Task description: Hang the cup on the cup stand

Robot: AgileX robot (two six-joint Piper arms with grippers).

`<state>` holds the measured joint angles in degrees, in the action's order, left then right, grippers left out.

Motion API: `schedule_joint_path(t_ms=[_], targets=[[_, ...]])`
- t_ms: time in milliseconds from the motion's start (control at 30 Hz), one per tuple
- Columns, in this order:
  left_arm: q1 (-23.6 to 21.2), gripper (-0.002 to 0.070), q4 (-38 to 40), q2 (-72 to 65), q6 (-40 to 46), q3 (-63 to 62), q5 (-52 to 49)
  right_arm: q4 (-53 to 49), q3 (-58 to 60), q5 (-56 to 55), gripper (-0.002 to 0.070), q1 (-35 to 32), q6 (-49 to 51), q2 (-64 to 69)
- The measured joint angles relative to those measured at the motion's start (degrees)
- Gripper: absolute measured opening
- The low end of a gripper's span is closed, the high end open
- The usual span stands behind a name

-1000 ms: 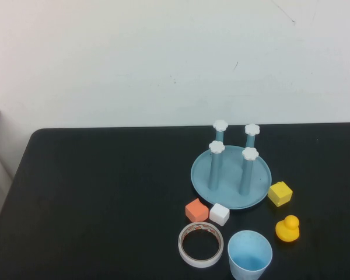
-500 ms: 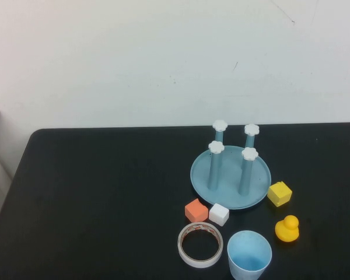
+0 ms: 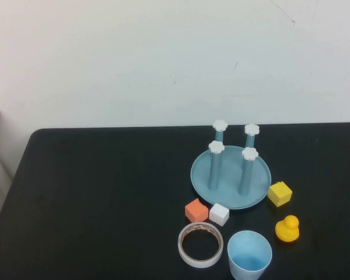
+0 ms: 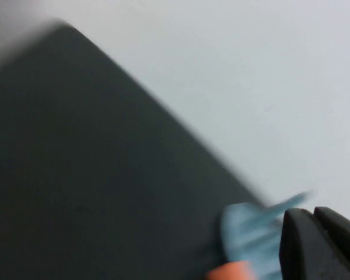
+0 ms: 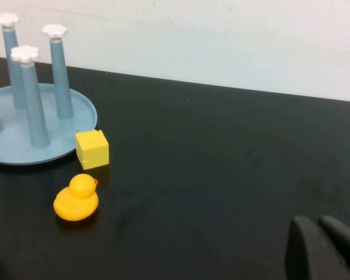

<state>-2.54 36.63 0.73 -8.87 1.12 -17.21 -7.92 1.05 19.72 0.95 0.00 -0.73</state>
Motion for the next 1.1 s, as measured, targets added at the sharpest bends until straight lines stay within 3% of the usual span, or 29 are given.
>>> schedule_joint_path(t_ms=[100,300,467,667,867,967,1100], targets=[[0.00,-0.0001,9.14,0.00,-0.85,0.00,1.58,0.00,0.00,0.00,-0.0001,0.00,0.00,0.00],[0.00,-0.0001,15.12,0.00,-0.62,0.00,11.27,0.00,0.00,0.00,-0.0001,0.00,0.00,0.00],[0.00,-0.0002,11.93,0.00,6.02,-1.00,17.59,0.00,0.00,0.00,-0.0001,0.00,0.00,0.00],[0.00,-0.0001,-3.17,-8.01,26.78,-18.16,1.61,0.00,0.00,0.00,-0.0001,0.00,0.00,0.00],[0.99,-0.0001,-8.00,-25.90,34.87,-35.23,-16.79,-0.23,0.00,0.00,-0.0001,0.00,0.00,0.00],[3.92,-0.0001,-9.17,-34.47,38.87,-42.45,-23.94,0.79,0.00,0.00,-0.0001,0.00,0.00,0.00],[8.65,-0.0001,-12.06,-44.13,41.01,-48.70,-32.04,9.35,0.00,-0.10,-0.0001,0.00,0.00,0.00]])
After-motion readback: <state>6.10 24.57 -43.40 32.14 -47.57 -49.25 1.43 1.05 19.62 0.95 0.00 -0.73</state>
